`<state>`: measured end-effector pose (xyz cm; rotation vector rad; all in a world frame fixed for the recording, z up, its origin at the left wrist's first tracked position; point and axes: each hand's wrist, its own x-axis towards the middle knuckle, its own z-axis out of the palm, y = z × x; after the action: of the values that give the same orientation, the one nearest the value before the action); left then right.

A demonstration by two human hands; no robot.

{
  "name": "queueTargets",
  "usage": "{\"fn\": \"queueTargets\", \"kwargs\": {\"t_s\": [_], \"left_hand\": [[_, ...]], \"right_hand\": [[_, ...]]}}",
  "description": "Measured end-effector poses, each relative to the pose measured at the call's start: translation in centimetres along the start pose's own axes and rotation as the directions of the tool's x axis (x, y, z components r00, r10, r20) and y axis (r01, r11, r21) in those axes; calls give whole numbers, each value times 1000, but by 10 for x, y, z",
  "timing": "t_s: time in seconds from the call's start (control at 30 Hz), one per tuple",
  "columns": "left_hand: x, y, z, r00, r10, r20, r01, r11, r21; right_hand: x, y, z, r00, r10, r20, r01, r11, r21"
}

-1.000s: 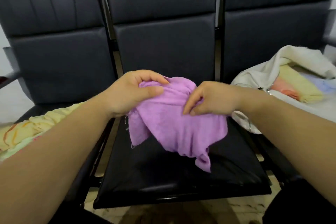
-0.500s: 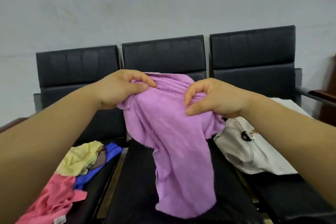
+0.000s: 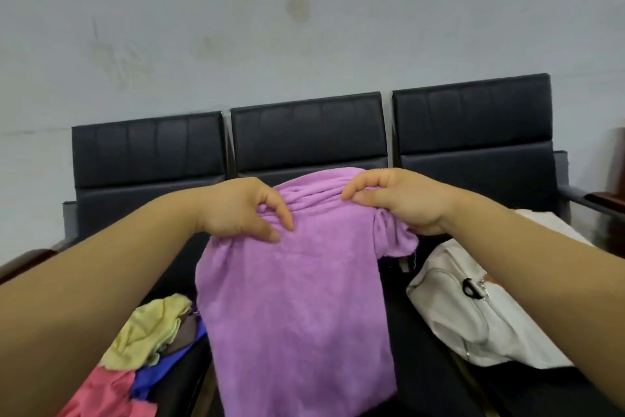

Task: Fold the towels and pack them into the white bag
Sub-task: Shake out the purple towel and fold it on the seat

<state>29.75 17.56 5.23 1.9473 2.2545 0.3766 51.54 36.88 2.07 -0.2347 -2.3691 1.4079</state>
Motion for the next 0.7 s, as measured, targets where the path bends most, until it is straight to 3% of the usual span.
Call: {"fn": "queueTargets", "kwargs": {"t_s": [0.07,0.13,0.2,0.27,0.37,0.43,0.5,0.6,0.7], "left_hand": [[7,-8,0,997,30,-66,-35,996,-78],[11,-12,-3,992,13,-128,-37,982,-183],[15,-16,-8,982,-20,-188,-38,954,-299],[20,-19,-14,984,-27,-177,-39,933,-359],[23,-17,-12,997,62,39,-42,919,-393],[26,-19,-8,978,96,187,-31,946,-322],[36,-29,-3,963,55,265,-27,994,-108],[58,-57,1,993,-10,121,-6,991,137],[82,-84,1,999,-41,35,33,982,185]], "right_hand": [[7,5,8,998,10,-59,6,964,266],[9,5,10,1000,6,9,-8,949,315],[9,3,4,984,29,173,-33,999,21],[8,-7,0,947,139,288,-16,920,-392],[15,-19,-7,940,211,267,-17,813,-582],[25,-18,-18,960,183,210,-25,808,-589],[34,-10,-26,970,179,165,-65,844,-532],[51,7,-25,966,194,174,-75,848,-525],[73,14,-19,972,147,182,10,749,-662]]}}
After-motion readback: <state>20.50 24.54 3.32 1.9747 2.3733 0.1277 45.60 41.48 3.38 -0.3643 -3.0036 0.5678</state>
